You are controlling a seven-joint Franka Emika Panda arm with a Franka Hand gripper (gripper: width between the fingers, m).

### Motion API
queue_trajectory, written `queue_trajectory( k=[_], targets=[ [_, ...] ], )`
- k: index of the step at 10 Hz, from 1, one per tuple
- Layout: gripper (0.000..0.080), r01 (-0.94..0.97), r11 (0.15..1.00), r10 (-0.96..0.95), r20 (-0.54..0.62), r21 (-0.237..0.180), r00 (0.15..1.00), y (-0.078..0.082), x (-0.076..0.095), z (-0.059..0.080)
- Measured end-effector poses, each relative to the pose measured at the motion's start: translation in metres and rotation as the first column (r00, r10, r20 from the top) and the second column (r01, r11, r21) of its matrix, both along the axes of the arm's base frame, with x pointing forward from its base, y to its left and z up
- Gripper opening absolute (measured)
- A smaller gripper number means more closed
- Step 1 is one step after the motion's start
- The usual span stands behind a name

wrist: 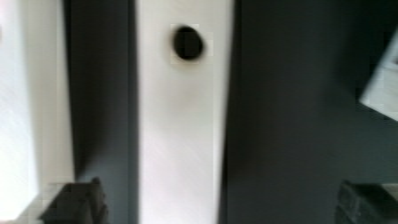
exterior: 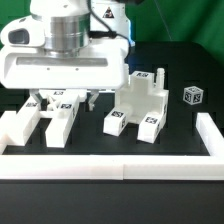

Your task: Assemble chair

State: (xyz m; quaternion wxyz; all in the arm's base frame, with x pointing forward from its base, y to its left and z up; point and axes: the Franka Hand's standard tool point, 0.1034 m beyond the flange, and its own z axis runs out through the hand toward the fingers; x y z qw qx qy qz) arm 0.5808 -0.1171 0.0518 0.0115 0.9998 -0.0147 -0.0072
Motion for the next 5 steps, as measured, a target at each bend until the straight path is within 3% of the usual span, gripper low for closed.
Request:
queue_trajectory(
  k=[2, 5],
  targets=[
    [0.0649, 0.006, 1.0, -0.006, 0.001, -0.008, 1.0, -0.004, -0.008, -0.009],
    [0.0649, 0.004, 1.0, -0.004, 0.008, -0.011, 1.0, -0.008, 0.006, -0.007]
  ],
)
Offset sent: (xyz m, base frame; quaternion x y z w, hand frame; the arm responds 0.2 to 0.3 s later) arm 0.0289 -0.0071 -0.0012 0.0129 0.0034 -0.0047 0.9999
